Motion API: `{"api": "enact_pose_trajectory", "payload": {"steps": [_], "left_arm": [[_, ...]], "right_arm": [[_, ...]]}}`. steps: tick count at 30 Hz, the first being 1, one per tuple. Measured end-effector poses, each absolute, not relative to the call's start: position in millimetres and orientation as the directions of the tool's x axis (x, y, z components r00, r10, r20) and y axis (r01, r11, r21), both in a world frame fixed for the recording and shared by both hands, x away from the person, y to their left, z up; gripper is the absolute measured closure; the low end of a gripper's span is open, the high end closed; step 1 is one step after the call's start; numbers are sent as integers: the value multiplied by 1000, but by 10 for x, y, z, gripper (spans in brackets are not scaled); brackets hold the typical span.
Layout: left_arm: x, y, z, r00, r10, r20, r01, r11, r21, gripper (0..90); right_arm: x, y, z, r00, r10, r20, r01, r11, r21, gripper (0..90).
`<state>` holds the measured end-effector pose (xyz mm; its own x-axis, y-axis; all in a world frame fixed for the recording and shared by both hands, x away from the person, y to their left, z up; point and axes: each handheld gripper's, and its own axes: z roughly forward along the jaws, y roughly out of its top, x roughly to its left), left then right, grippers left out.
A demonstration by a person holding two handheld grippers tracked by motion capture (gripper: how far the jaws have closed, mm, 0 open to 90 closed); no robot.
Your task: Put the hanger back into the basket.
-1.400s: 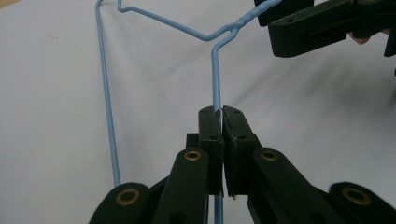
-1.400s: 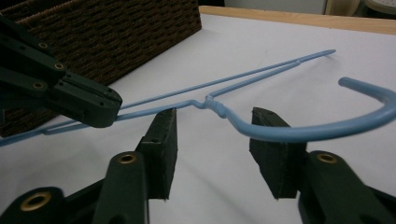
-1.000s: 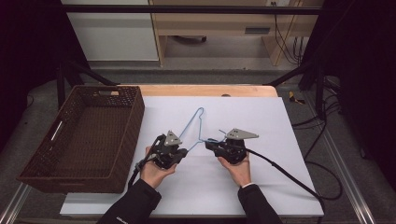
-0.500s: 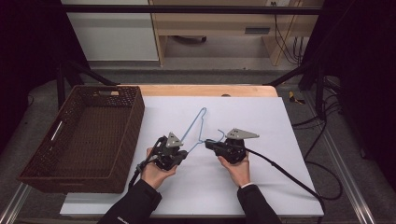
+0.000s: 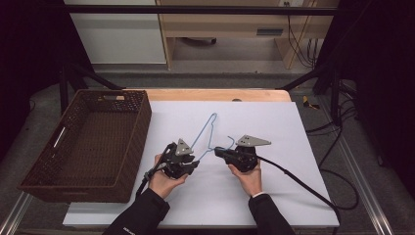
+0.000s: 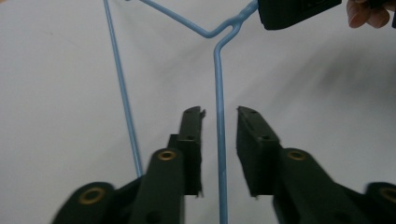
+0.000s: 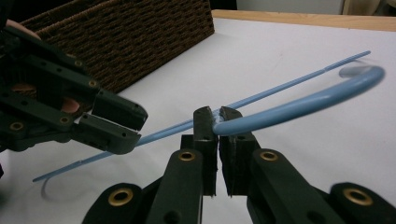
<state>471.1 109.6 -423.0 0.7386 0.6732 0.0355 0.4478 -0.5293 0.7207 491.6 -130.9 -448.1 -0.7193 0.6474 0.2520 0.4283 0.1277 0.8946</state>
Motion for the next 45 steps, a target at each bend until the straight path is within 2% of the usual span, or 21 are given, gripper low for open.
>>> {"api": "enact_pose_trajectory", "payload": {"steps": [3,8,10,23,32,34,45], "left_arm": [[4730,1044,-4221,743,666,60,435,-550,713,562],[4783,951,-4318,748,656,100,434,-597,674,536],[4805,935,-4344,746,658,105,440,-605,664,558],[4785,865,-4391,742,654,147,418,-623,661,847],[4744,844,-4389,704,687,179,414,-602,683,866],[4735,872,-4361,699,685,206,403,-614,679,868],[4713,1103,-4143,681,715,155,393,-536,747,870]], "right_arm": [[4915,-1308,-4481,-719,648,251,428,129,895,859],[4916,-1310,-4481,-720,647,249,426,131,895,859],[4915,-1310,-4480,-720,648,250,427,130,895,859],[4907,-1305,-4474,-717,653,244,423,129,897,859],[4890,-1306,-4462,-713,660,235,419,133,898,847],[4871,-1317,-4444,-715,663,222,413,144,900,817],[4684,-1636,-4241,-704,688,180,380,151,913,673]]}}
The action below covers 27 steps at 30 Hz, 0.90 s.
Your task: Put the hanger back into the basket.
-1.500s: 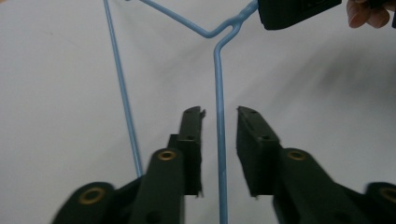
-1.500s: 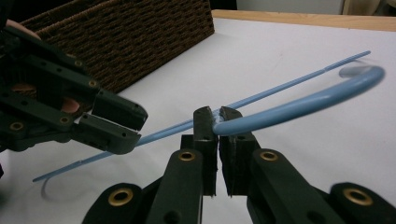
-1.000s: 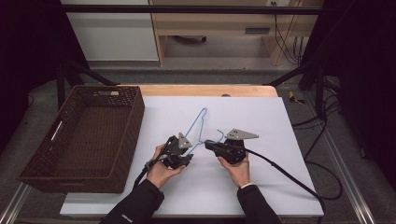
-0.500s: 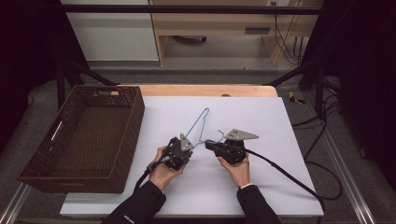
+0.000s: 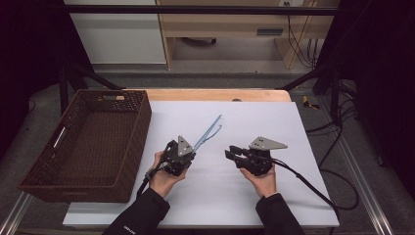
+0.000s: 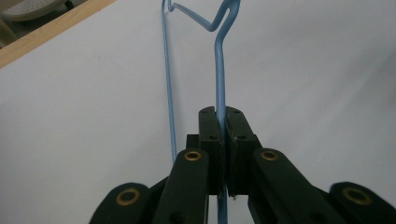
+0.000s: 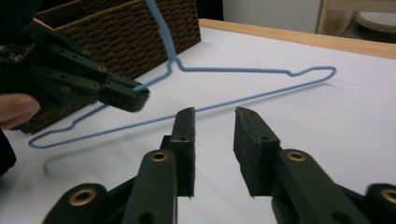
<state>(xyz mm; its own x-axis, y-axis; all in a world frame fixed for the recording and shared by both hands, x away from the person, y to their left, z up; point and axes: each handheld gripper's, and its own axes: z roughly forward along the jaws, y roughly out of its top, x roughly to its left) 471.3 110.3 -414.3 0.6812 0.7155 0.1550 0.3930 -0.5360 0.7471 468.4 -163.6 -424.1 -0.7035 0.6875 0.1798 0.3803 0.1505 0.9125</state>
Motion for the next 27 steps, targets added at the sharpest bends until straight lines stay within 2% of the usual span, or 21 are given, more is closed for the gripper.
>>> {"api": "enact_pose_trajectory", "payload": {"steps": [8,14,16,27], "left_arm": [[4649,1252,-3921,697,710,97,376,-478,794,870],[4570,1352,-3741,716,695,63,352,-437,828,870],[4542,1392,-3673,722,689,57,342,-428,836,870],[4474,1558,-3434,764,645,37,319,-427,846,870]], "right_arm": [[4543,-1976,-4118,-676,725,132,366,174,914,508],[4446,-2153,-4019,-658,745,108,356,181,917,278],[4411,-2211,-4003,-649,753,107,358,177,917,234],[4318,-2403,-3980,-612,786,92,369,181,912,90]]}}
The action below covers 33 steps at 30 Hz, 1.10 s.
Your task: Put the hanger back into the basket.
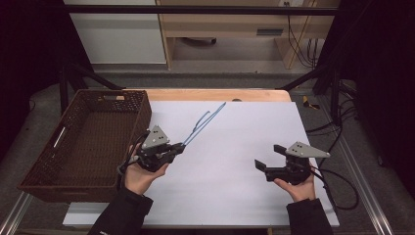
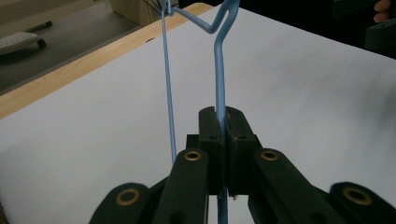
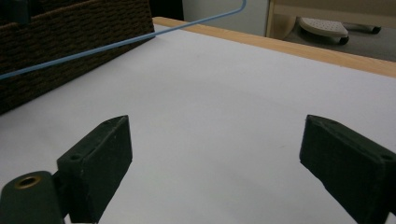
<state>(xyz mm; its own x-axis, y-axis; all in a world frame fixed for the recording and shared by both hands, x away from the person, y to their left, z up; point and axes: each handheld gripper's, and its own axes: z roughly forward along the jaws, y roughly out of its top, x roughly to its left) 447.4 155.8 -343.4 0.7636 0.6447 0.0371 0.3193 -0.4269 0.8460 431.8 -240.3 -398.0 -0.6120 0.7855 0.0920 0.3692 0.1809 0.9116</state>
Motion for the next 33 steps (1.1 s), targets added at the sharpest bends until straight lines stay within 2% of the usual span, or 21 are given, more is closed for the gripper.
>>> {"api": "enact_pose_trajectory", "payload": {"steps": [17,33], "left_arm": [[4480,1700,-3080,782,620,62,310,-473,825,870],[4606,2150,-2774,754,653,73,349,-491,798,870]], "right_arm": [[4238,-2432,-3985,-609,791,65,379,218,900,34],[4216,-2433,-3988,-611,790,56,376,227,899,28]]}}
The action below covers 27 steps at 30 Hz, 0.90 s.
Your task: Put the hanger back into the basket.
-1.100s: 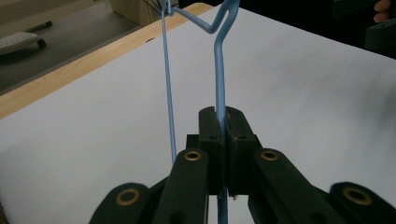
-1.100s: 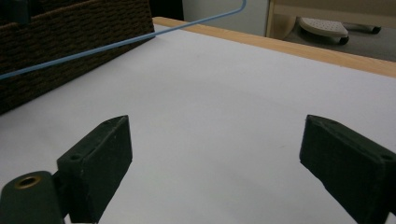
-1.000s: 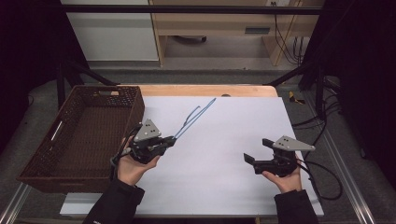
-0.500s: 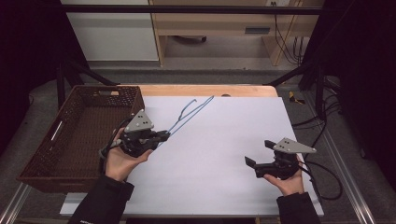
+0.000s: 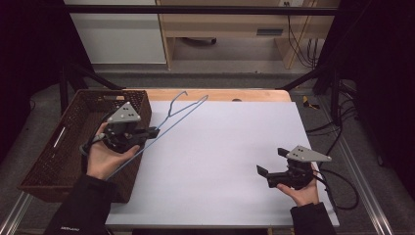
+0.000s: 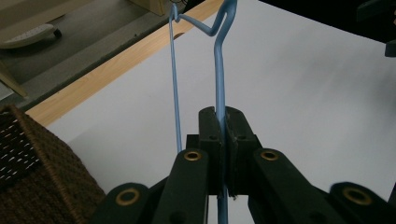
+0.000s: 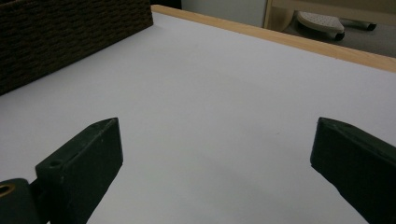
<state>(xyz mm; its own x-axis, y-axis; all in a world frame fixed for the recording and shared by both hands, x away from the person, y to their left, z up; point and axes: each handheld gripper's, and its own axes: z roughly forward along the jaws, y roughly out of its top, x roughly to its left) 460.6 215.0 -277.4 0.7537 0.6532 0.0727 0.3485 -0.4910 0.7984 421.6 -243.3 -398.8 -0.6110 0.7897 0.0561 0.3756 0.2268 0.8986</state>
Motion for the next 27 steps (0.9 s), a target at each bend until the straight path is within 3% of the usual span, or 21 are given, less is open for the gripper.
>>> {"api": "enact_pose_trajectory", "payload": {"steps": [27], "left_arm": [[4660,3105,-2462,698,710,87,376,-468,800,870]], "right_arm": [[4226,-2419,-3997,-608,792,62,384,225,895,28]]}}
